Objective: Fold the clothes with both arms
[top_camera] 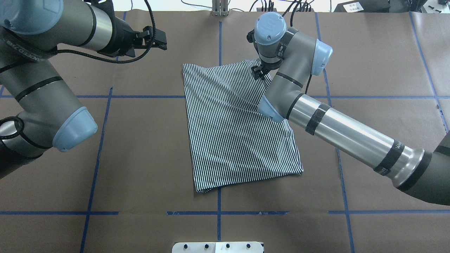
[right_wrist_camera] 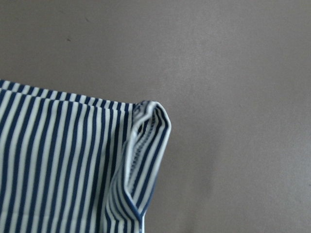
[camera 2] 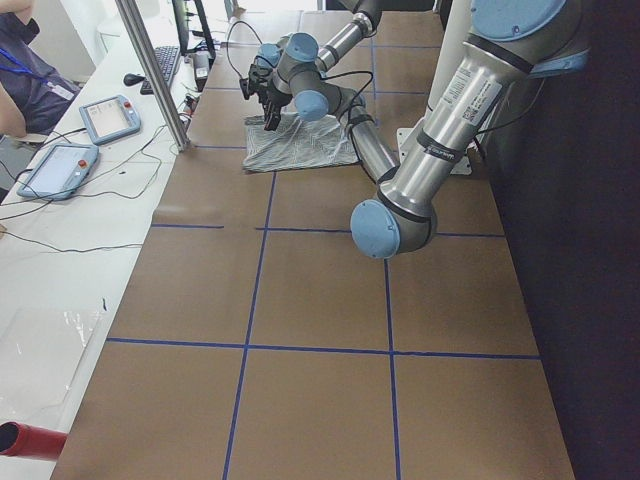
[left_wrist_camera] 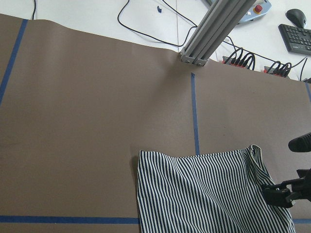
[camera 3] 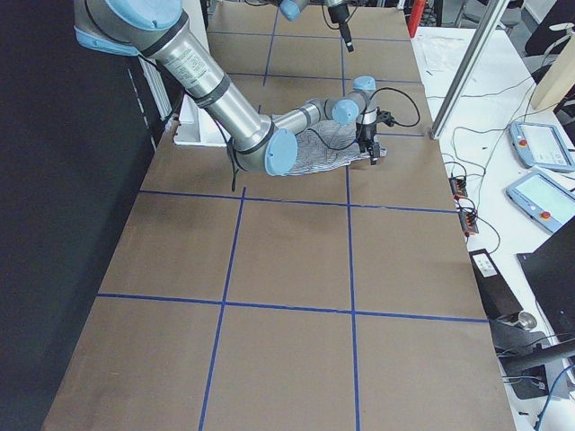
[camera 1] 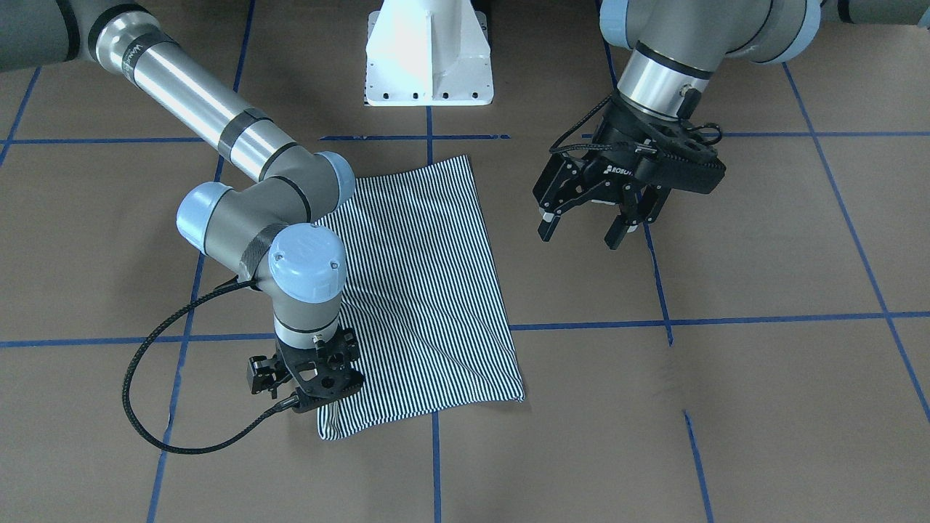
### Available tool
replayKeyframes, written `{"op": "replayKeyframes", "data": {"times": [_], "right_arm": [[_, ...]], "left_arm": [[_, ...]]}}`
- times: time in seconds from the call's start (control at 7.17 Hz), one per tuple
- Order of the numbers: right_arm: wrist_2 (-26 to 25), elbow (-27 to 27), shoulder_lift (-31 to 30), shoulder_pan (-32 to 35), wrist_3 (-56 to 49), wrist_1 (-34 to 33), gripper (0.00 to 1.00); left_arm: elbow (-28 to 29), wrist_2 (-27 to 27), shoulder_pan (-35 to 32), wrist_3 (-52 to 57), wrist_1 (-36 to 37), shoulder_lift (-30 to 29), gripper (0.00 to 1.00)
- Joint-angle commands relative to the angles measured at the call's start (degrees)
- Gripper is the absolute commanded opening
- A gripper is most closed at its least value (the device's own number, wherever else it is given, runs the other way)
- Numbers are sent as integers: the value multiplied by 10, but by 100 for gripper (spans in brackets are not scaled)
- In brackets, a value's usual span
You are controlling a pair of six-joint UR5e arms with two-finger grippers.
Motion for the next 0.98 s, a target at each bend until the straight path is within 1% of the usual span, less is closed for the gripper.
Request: {"op": "replayKeyframes", "data": {"times": [0.0, 0.14, 0.28, 0.42, 0.56, 0.7, 0.84], "right_arm": [[1, -13, -17, 44, -65, 2, 100], [6, -11, -15, 62, -87, 2, 100], [23, -8, -10, 63, -85, 3, 100], [62, 14, -9, 69, -82, 3, 100], [124, 50, -20, 78, -75, -2, 100], [165, 97, -52, 79, -43, -6, 100], [209, 168, -97, 79, -5, -27, 100]], "left_arm": [[0, -1, 1, -1, 0, -2, 100], [2, -1, 0, 0, 0, -1, 100], [2, -1, 2, -2, 0, -2, 100], [3, -2, 4, -17, 1, -2, 100], [1, -38, 20, -74, 2, 1, 100], [-1, -92, 25, -156, 3, 4, 100], [-11, -94, 64, -238, 10, 8, 100]]}}
